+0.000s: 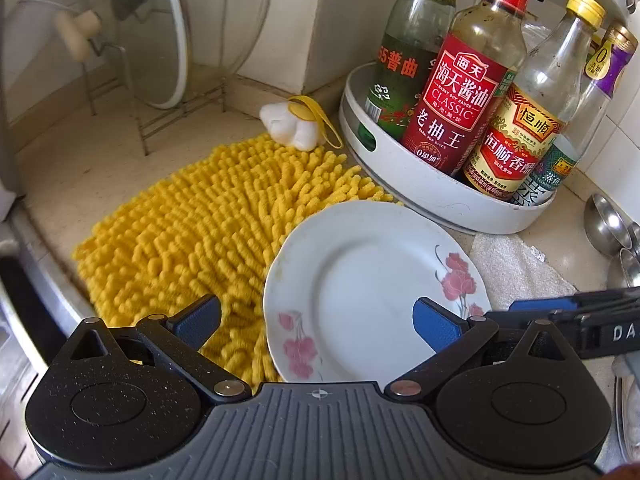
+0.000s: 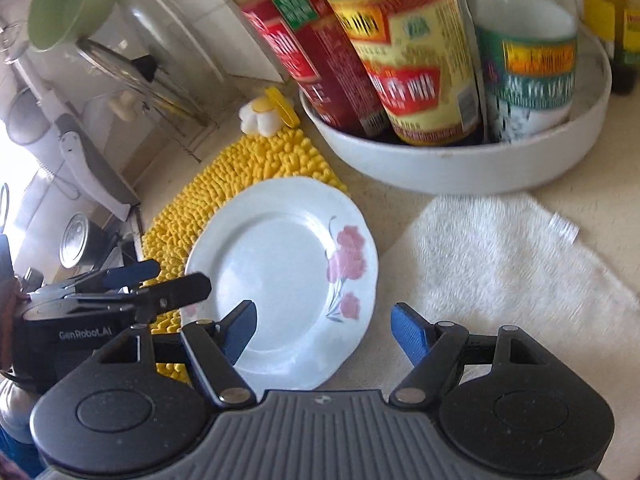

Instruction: Organize plates and bowls

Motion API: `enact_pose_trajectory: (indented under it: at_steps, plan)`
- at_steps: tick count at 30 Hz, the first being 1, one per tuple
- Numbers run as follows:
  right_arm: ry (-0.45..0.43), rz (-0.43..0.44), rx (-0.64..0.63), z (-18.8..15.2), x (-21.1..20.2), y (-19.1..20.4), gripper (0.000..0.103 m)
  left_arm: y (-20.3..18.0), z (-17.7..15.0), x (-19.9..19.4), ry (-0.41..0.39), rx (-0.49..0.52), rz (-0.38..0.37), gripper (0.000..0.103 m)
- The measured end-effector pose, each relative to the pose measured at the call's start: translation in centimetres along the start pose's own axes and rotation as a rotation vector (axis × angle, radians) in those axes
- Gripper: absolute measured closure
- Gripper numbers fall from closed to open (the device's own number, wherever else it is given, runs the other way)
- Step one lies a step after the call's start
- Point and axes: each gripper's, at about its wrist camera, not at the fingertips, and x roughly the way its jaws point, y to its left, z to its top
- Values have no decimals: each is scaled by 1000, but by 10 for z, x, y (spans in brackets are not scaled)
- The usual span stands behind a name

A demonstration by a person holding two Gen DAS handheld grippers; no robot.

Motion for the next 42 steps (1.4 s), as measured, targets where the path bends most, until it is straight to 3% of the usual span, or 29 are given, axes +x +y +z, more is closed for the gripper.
enact_pose_trajectory:
  at_steps: [6,17,21,25,32,42]
  plan:
    - [5,11,59,-9,12,1,27,-2,8,17,22,69,-57,0]
    - [-46,51,73,-16,17,0,27,-8,5,41,74,174,-90,0]
    - [-53,33,104,-14,16,-1,35,-9,5,38,72,161,-113,3]
    - [-69,27,107,-13,14,2,35,-9,7,35,84,147,-110,4]
    - [-91,22,135,-14,1,1,35,-14,10,25,79,133,-130,3]
    - [-132,-24,190,-32,-40,-15,35,-51,11,13,68,212,-201,3]
